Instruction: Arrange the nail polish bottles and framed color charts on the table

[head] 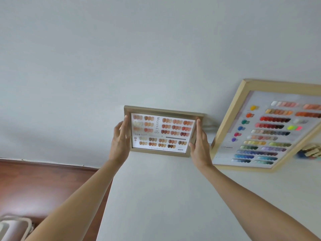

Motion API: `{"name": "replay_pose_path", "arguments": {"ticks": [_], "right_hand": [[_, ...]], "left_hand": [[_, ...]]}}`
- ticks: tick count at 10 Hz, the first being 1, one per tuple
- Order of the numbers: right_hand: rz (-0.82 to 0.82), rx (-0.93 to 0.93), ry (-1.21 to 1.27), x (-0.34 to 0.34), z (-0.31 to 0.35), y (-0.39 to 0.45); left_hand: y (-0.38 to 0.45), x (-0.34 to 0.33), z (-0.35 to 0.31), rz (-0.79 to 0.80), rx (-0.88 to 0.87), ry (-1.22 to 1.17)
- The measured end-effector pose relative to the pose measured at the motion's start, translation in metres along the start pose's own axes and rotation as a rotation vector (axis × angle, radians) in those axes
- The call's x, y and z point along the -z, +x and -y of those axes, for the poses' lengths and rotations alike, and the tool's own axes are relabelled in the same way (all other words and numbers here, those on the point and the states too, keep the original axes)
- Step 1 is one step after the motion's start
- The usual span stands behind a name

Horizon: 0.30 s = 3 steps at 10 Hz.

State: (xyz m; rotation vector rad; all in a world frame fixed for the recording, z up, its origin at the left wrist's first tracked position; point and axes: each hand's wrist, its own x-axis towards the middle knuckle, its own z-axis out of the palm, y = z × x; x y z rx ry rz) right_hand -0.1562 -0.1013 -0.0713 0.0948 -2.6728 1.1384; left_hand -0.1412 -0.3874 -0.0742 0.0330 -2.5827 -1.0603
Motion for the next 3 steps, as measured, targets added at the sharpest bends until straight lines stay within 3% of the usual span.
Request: {"name": "replay_pose_path", "arguments": {"ticks": [3], "right_hand": [[0.066,0.086,-0.025,0.033,0.021,-0.054]], "left_hand": [[-0.052,0.012,-0.036,-0.008,0.024,0.017]]}}
